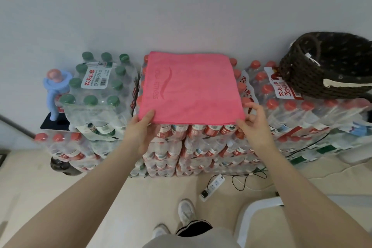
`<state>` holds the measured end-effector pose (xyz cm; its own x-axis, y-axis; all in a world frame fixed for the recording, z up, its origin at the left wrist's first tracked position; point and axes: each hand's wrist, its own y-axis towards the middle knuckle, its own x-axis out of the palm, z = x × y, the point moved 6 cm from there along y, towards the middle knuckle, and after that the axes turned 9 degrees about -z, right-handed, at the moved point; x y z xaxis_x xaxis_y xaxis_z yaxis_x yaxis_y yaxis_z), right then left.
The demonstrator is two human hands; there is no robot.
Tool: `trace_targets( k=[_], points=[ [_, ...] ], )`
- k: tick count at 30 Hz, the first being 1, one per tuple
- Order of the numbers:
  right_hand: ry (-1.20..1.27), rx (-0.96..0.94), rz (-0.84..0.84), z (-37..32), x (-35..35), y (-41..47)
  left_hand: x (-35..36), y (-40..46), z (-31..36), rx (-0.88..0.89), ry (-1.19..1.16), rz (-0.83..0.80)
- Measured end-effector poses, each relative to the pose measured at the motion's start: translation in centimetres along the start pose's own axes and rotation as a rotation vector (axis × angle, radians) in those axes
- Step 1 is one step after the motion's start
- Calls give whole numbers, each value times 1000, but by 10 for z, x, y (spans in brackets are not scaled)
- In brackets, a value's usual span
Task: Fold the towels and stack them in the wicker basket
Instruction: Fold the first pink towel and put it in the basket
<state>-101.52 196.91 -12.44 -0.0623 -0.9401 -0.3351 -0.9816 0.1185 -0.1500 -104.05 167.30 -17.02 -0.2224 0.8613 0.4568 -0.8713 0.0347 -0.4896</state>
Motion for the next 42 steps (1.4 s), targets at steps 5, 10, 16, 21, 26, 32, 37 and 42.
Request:
trace_targets(
  k=[5,10,16,21,26,32,37,42],
  points=[
    [-258,-24,-5,-4,8,-3,-11,-6,10,78,48,112],
    [-219,48,67,11,11,-2,-11,-8,8,66,145,115],
    [-219,98,46,26,30,8,-13,-12,10,126,125,145],
    [-114,129,60,30,39,16,-12,-16,8,105,11,64],
    [-72,71,108,30,34,12,-18,-14,4,114,58,63],
    [293,93,256,28,17,2,-27,-9,2,120,130,178],
    [471,111,194,23,17,-4,-28,-4,1,95,180,247],
    [507,111,191,19,13,-1,-21,0,5,124,170,166]
  ],
)
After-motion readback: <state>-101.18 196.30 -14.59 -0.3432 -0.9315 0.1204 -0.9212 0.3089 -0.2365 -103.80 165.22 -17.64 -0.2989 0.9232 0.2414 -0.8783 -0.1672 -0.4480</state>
